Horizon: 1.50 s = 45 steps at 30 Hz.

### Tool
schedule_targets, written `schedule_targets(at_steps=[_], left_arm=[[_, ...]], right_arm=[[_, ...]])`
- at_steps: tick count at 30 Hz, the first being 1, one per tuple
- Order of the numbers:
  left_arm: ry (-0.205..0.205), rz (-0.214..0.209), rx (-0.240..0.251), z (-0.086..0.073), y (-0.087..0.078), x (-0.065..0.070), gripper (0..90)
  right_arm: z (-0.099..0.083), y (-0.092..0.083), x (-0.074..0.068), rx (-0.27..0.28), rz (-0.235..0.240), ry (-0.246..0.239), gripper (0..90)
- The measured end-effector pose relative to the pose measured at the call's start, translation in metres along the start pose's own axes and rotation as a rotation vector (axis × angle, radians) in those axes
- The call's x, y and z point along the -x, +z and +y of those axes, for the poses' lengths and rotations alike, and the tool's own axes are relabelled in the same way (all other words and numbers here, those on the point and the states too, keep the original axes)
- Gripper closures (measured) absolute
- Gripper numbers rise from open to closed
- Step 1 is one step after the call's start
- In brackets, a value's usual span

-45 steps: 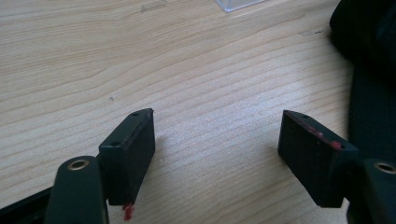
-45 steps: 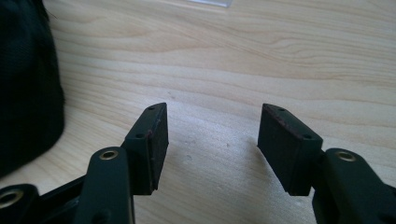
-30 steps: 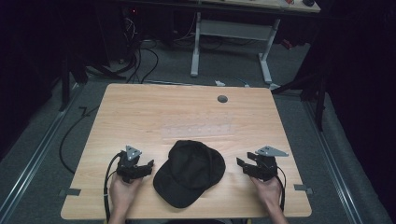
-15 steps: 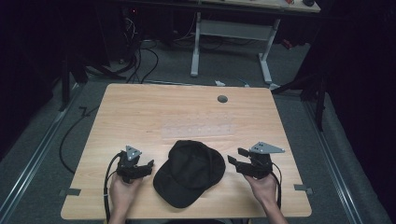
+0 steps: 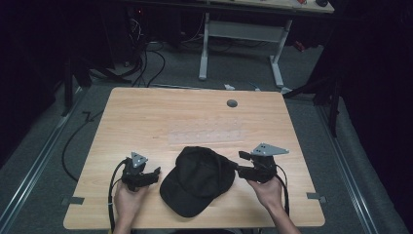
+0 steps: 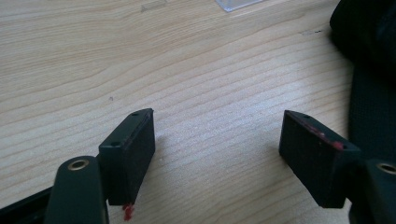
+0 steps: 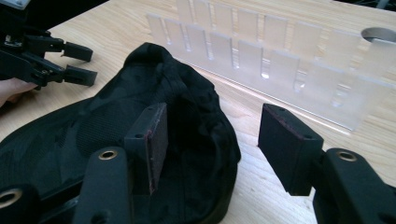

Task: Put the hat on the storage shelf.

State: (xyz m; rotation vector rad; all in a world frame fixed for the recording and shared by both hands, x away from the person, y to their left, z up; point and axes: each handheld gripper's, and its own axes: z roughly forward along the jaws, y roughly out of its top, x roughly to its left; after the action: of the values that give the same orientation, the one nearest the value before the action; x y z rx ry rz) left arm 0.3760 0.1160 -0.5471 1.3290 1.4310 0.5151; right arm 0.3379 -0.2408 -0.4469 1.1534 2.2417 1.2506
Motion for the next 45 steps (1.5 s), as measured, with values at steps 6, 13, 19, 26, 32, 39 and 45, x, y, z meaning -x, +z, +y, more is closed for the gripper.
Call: schedule_targets(at_steps=[6,13,19,26,32,39,45], left_arm=[[0.0,0.0,0.0,0.0,0.0,0.0,27.1],[-0.001,0.0,0.0,0.0,0.0,0.0,27.1],[0.0,0.001,0.001,0.0,0.0,0.0,27.1],[-0.001,0.001,0.001,0.0,0.0,0.0,27.1],[0.0,0.001,0.001,0.0,0.0,0.0,27.1],[-0.001,0.0,-0.001,0.0,0.0,0.0,27.1],[-0.001,0.0,-0.001,0.0,0.0,0.0,26.9]], right_arm=[[0.007,0.007,-0.003,-0.007,0.023,-0.012,42.6],[0.014,0.015,-0.008,-0.014,0.043,-0.025,42.5],[0.021,0.025,-0.013,-0.029,0.058,-0.043,42.4],[0.024,0.035,-0.013,-0.04,0.068,-0.037,42.3],[0.024,0.042,-0.015,-0.055,0.072,-0.041,42.2],[0.026,0.052,-0.018,-0.073,0.074,-0.052,42.2],[0.025,0.059,-0.02,-0.091,0.064,-0.06,42.3]])
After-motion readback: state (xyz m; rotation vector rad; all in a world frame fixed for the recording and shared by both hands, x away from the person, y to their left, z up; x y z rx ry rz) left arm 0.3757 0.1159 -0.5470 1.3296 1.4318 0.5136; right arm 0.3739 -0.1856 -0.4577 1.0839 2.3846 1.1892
